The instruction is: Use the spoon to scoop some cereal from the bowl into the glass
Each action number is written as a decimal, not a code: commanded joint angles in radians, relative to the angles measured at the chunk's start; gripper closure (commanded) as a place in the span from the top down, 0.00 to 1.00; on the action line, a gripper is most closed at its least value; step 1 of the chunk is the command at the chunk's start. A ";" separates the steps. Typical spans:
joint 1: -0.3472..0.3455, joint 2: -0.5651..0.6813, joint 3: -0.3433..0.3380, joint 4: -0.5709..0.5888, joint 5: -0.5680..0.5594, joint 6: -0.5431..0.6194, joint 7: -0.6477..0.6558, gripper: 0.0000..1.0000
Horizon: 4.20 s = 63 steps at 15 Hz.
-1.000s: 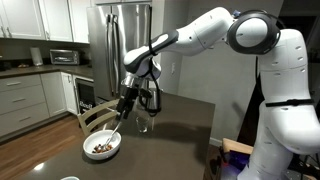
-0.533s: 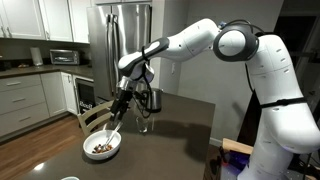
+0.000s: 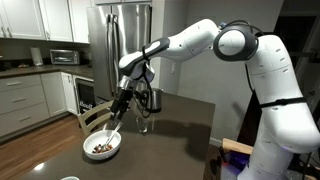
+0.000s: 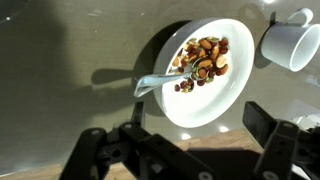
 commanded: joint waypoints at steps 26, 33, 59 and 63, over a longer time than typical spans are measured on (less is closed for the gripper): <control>-0.145 0.105 0.065 0.015 0.295 -0.065 0.003 1.00; -0.128 0.099 0.055 0.019 0.285 -0.113 0.023 1.00; -0.117 0.079 0.045 0.022 0.269 -0.159 0.035 0.01; -0.114 0.064 0.041 0.027 0.262 -0.176 0.041 0.01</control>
